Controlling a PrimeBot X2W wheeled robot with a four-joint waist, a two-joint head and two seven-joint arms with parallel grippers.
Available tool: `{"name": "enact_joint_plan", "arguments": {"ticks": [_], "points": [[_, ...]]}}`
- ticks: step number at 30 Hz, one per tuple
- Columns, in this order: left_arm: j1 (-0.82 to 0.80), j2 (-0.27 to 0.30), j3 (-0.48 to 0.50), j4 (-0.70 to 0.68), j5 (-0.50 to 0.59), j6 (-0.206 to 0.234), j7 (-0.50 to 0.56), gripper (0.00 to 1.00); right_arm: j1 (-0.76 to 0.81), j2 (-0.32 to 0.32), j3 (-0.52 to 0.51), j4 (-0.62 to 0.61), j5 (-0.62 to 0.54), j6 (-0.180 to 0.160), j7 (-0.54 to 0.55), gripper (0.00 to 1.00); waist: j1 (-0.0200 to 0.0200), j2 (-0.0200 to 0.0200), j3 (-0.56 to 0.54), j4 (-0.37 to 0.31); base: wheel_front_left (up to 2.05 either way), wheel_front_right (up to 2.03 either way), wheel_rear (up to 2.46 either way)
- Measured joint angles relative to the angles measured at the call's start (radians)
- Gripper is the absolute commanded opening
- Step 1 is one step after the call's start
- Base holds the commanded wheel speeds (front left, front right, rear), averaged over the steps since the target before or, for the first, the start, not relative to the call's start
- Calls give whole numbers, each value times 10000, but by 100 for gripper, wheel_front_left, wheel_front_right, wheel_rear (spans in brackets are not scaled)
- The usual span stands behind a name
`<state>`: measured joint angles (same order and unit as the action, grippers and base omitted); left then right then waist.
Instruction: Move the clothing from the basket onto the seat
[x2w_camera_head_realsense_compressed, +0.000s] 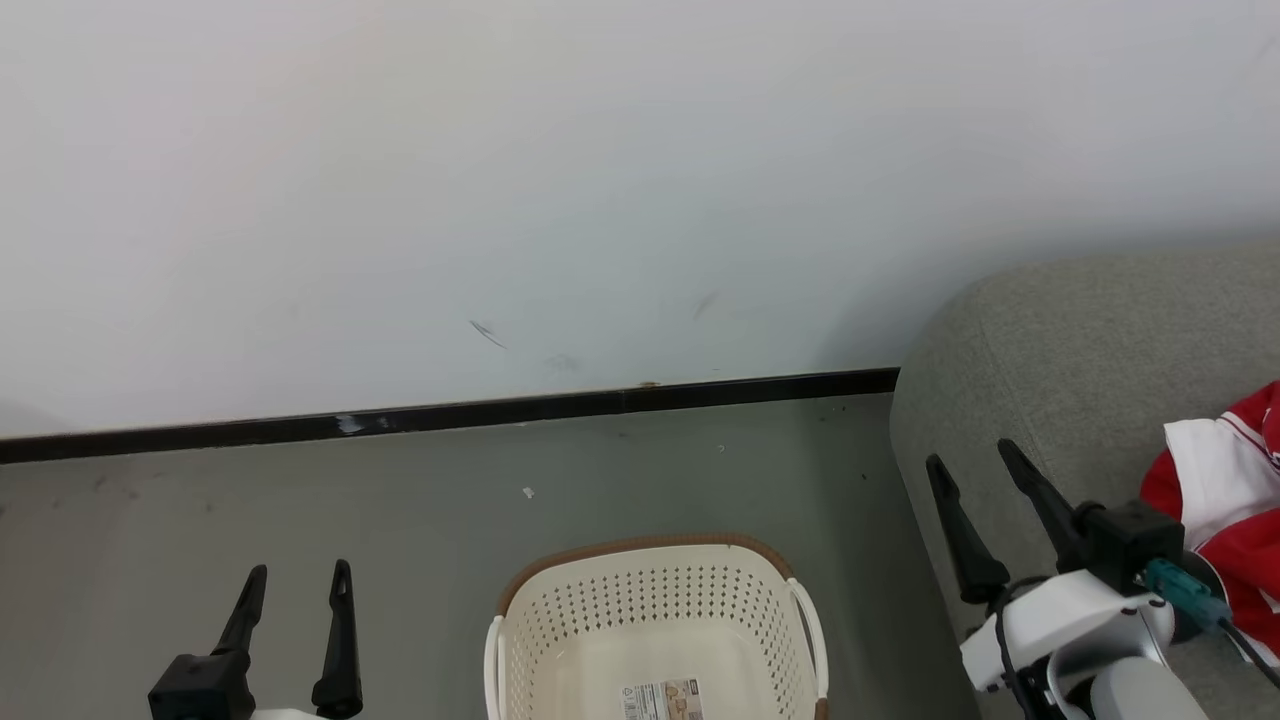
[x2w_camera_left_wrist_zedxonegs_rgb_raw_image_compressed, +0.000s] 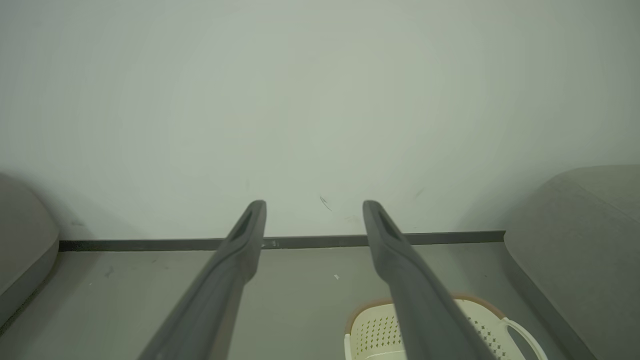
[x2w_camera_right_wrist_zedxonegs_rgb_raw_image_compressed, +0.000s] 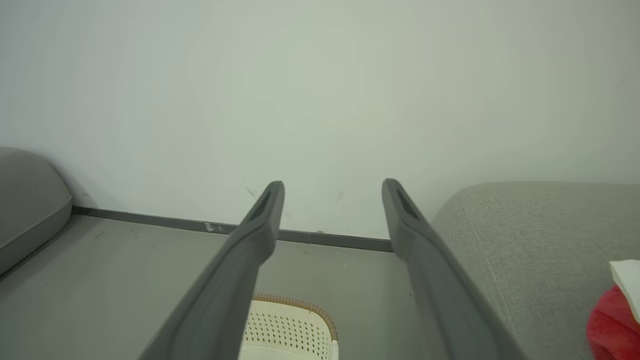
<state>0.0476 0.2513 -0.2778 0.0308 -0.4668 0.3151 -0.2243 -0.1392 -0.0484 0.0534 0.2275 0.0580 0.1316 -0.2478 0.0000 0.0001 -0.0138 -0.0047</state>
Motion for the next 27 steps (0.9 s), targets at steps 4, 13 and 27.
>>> {"name": "enact_joint_plan", "arguments": {"ticks": [4, 13, 27], "points": [[-25, -86, -50, 232, -284, -186, 44, 100, 732, 65, -290, -245, 0, -2, -2, 100, 0, 0, -188, 176, 0, 0, 0], [-67, -25, 130, 495, -349, -209, 44, 100, 1336, 88, 293, -869, 780, -8, -2, 100, 1, 0, -398, 91, 0, 0, 0], [-399, -59, 82, 811, -347, -364, 42, 100, 1808, 86, 491, -1505, 1005, -8, -2, 100, 0, 0, -306, -52, 0, 0, 0]]}}
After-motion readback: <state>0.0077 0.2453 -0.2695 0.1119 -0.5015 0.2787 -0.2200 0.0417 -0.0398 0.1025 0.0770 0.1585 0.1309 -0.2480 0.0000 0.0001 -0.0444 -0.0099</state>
